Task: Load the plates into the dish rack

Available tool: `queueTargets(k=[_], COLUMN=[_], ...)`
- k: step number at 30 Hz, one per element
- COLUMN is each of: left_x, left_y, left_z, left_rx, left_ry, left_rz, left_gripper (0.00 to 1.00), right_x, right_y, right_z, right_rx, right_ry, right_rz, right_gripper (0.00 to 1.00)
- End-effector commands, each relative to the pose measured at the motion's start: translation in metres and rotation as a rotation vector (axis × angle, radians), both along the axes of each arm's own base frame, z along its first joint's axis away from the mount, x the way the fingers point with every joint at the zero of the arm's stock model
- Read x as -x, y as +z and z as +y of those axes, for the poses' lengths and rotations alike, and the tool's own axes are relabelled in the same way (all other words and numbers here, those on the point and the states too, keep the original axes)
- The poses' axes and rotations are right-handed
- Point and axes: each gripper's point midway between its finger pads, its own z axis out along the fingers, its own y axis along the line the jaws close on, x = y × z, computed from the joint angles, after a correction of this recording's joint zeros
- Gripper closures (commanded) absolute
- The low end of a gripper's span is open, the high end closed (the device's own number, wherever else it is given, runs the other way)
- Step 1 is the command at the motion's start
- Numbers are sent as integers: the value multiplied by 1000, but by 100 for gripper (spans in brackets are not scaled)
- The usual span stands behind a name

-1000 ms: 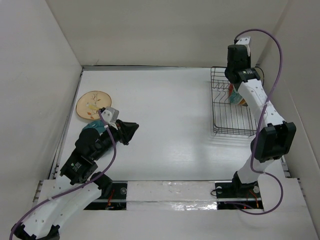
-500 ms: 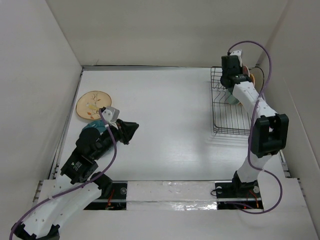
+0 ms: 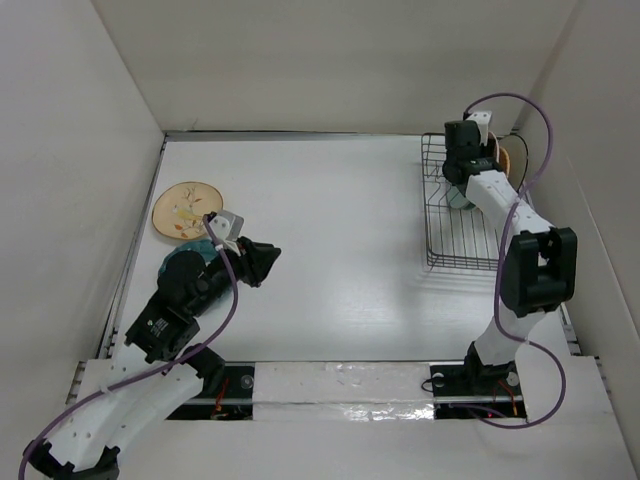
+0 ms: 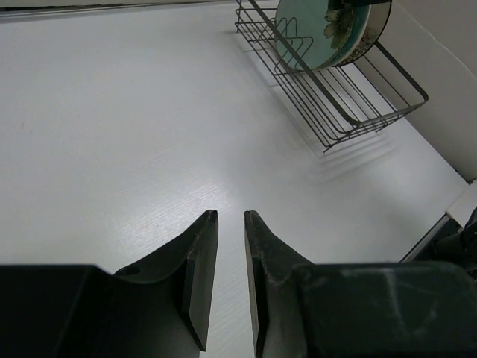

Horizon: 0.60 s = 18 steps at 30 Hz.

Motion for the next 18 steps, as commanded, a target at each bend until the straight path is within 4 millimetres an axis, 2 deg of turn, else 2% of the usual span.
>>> queueTargets(k=[1, 2, 3, 5, 7, 9, 10, 11, 12, 13, 14, 15, 17, 18], left_x=[-5, -5, -6, -7, -8, -7, -6, -5, -4, -4, -4, -5, -5, -5], left_y=[16, 15, 16, 16, 18, 22, 24, 27, 32, 33, 36, 39, 46, 51], left_z=[1, 1, 1, 2, 5, 7, 7, 6, 8, 10, 12, 17, 22, 29], left_rx=[18, 17, 17, 16, 19, 27, 33, 43, 54, 60, 68, 75, 88, 98], left_ry=[15, 17, 18, 26, 41, 49, 46, 43, 46, 54, 67, 97, 118, 151], left_rz=[-43, -42, -43, -42, -49, -62, -70, -81, -99, -103, -110, -118, -133, -146], left_gripper=[80, 79, 78, 78, 78, 80, 85, 95, 100, 100, 100, 100, 100, 100], right_x=[2, 7, 9, 18, 24, 31, 34, 40, 42, 47, 50, 61, 69, 74], right_y=[54, 71, 80, 106, 118, 133, 127, 126, 128, 115, 109, 110, 81, 84], right_z=[9, 13, 18, 39, 60, 107, 126, 161, 190, 213, 238, 278, 324, 351], right_rx=[-77, -87, -96, -126, -153, -223, -257, -318, -387, -430, -502, -576, -663, -723], right_ry=[-7, 3, 18, 78, 135, 267, 315, 392, 479, 545, 594, 698, 778, 847], right_rz=[-200, -241, -265, -325, -358, -406, -403, -413, -432, -408, -404, -405, -339, -354], right_gripper=[42, 36, 33, 32, 32, 42, 48, 67, 77, 86, 100, 100, 100, 100])
